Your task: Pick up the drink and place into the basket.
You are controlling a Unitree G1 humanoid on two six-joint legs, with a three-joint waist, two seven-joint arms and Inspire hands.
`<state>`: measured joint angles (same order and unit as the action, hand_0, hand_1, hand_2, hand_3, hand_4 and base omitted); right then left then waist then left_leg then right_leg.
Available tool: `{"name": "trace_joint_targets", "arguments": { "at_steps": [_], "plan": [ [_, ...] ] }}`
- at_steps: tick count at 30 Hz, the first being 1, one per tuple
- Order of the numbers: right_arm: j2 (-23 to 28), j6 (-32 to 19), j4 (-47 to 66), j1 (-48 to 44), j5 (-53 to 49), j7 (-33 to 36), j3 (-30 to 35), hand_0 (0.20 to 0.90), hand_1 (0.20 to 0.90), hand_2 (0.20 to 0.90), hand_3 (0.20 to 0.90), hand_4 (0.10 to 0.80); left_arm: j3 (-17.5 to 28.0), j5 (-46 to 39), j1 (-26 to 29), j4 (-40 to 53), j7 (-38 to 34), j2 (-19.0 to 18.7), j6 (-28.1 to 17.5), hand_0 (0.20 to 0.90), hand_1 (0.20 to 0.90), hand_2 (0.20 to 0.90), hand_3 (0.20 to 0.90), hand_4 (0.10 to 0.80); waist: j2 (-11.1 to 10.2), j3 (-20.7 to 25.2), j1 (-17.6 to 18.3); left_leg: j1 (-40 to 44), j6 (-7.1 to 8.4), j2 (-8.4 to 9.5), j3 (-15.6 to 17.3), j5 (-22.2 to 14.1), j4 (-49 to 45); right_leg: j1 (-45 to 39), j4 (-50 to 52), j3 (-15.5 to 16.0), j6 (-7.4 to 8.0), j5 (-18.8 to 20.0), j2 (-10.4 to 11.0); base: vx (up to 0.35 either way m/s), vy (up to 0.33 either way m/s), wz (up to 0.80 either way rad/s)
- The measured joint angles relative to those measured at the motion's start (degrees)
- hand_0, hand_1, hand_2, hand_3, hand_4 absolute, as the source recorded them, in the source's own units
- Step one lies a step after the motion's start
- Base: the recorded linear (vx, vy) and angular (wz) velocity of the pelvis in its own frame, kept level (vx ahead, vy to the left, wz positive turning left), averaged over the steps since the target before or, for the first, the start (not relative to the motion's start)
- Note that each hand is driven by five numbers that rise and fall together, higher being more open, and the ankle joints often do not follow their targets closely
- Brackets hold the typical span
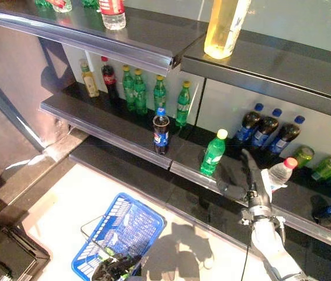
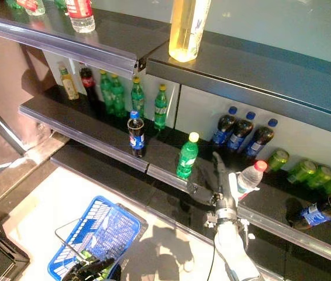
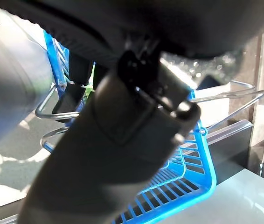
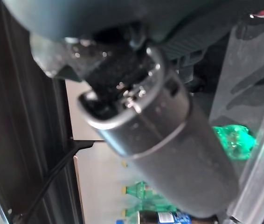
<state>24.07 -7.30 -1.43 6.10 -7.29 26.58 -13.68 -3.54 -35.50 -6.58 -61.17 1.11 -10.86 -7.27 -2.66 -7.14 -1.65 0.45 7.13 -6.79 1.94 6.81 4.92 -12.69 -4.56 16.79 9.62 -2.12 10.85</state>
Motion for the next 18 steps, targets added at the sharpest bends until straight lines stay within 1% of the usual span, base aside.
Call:
{"name": "trace_joint_targets", "arguments": {
  "at_steps": [2, 6, 8, 10, 12, 13, 14, 15, 17, 18],
  "plan": [
    [0.61, 0.0, 0.0, -0.67, -1.79, 1.18, -0.05, 0.9, 0.9, 0.9, 0.9, 0.8, -0.05, 0.0, 0.0, -0.14, 0.24, 0.34, -0.51, 0.3, 0.3, 0.3, 0.2, 0.1, 0.52, -0.33, -0.12, -0.11, -0.03, 0.18, 0.01, 0.02, -0.02, 0.4, 0.5, 0.0, 0.0, 0.0, 0.23, 0.095, 0.103, -0.02],
    [1.02, 0.0, -0.01, -1.72, -1.89, 3.78, -0.04, 0.9, 0.9, 0.9, 0.9, 0.8, -0.3, -0.04, 0.04, 0.35, 0.74, 0.69, -0.99, 0.3, 0.3, 0.3, 0.2, 0.1, 1.74, -1.11, -0.58, -1.18, -0.46, 0.3, -0.12, 0.5, -0.06, 1.96, 1.52, -0.04, 0.14, -0.1, 0.41, 0.039, 0.07, 0.02],
    [1.71, 0.0, -0.09, -1.88, -1.93, 5.36, -0.04, 0.9, 0.9, 0.9, 0.9, 0.8, -0.62, -0.37, 0.3, 0.64, 0.87, 1.14, -1.3, 0.3, 0.3, 0.3, 0.2, 0.1, 2.78, -2.11, -1.43, -1.8, -0.52, 0.42, -0.38, 0.9, -0.08, 2.88, 2.38, -0.03, 0.29, -0.24, 0.55, -0.013, 0.06, 0.06],
    [2.98, -0.14, -0.37, -3.23, -1.97, 7.02, -0.03, 0.9, 0.9, 0.9, 0.9, 0.8, -2.51, -1.11, 0.38, 1.68, 0.92, 1.3, -2.55, 0.3, 0.3, 0.3, 0.2, 0.1, 4.11, -4.04, -1.44, -2.64, -0.69, 0.72, -0.98, 1.4, -0.1, 4.07, 3.63, 0.1, 0.56, -0.56, 0.87, -0.035, 0.046, 0.1],
    [3.62, -0.48, -0.42, -4.07, -2.03, 8.4, 0.01, 0.9, 0.9, 0.9, 0.9, 0.8, -2.95, -1.15, 0.47, 2.36, 1.32, 1.36, -3.1, 0.3, 0.3, 0.3, 0.2, 0.1, 4.87, -5.09, -1.43, -3.64, -0.86, 0.89, -1.07, 1.73, -0.35, 5.17, 4.52, 0.13, 0.66, -0.63, 1.07, -0.049, 0.029, 0.06],
    [4.06, -0.79, -0.59, -5.15, -2.38, 9.88, 0.1, 0.9, 0.9, 0.9, 0.9, 0.8, -3.1, -1.43, 1.12, 2.93, 1.72, 1.3, -3.53, 0.3, 0.3, 0.3, 0.2, 0.1, 5.34, -6.85, -1.47, -4.62, -0.89, 1.15, -1.22, 1.72, -1.55, 5.85, 5.2, 0.11, 0.73, -0.67, 1.34, -0.043, 0.022, 0.03],
    [4.06, -0.79, -0.59, -5.15, -2.38, 9.88, 0.1, 0.9, 0.9, 0.9, 0.9, 0.8, -3.1, -1.43, 1.12, 2.93, 1.72, 1.3, -3.53, 0.3, 0.3, 0.3, 0.2, 0.1, 5.34, -6.85, -1.47, -4.62, -0.89, 1.15, -1.22, 1.72, -1.55, 5.85, 5.2, 0.11, 0.73, -0.67, 1.34, -0.032, 0.027, 0.06],
    [4.58, -0.91, -1.15, -7.58, -3.4, 11.35, 0.13, 0.9, 0.9, 0.9, 0.9, 0.8, -3.94, -1.81, 2.79, 3.61, 1.9, 0.78, -3.73, 0.3, 0.3, 0.3, 0.2, 0.1, 5.92, -9.73, -1.53, -6.14, -1.03, 1.38, -1.52, 1.62, -3.08, 7.2, 6.55, 0.06, 0.8, -0.84, 1.63, -0.016, 0.018, 0.05],
    [4.9, -1.15, -1.4, -8.75, -4.19, 12.11, 0.13, 0.9, 0.9, 0.9, 0.9, 0.8, -4.35, -1.93, 3.93, 3.9, 1.9, 0.62, -4.17, 0.3, 0.3, 0.3, 0.2, 0.1, 6.0, -11.27, -1.68, -7.18, -1.2, 1.59, -1.65, 1.51, -4.08, 8.15, 7.55, 0.0, 0.86, -1.06, 1.89, -0.012, 0.017, 0.06],
    [4.97, -1.66, -2.08, -9.52, -4.2, 12.46, 0.14, 0.9, 0.9, 0.9, 0.9, 0.8, -4.79, -1.99, 4.59, 3.95, 1.9, 0.38, -4.46, 0.3, 0.3, 0.3, 0.2, 0.1, 5.99, -12.19, -1.7, -7.86, -1.61, 1.79, -1.66, 1.23, -5.03, 8.79, 8.63, 0.0, 0.96, -1.48, 2.22, 0.001, 0.011, 0.05]
  ]
}}
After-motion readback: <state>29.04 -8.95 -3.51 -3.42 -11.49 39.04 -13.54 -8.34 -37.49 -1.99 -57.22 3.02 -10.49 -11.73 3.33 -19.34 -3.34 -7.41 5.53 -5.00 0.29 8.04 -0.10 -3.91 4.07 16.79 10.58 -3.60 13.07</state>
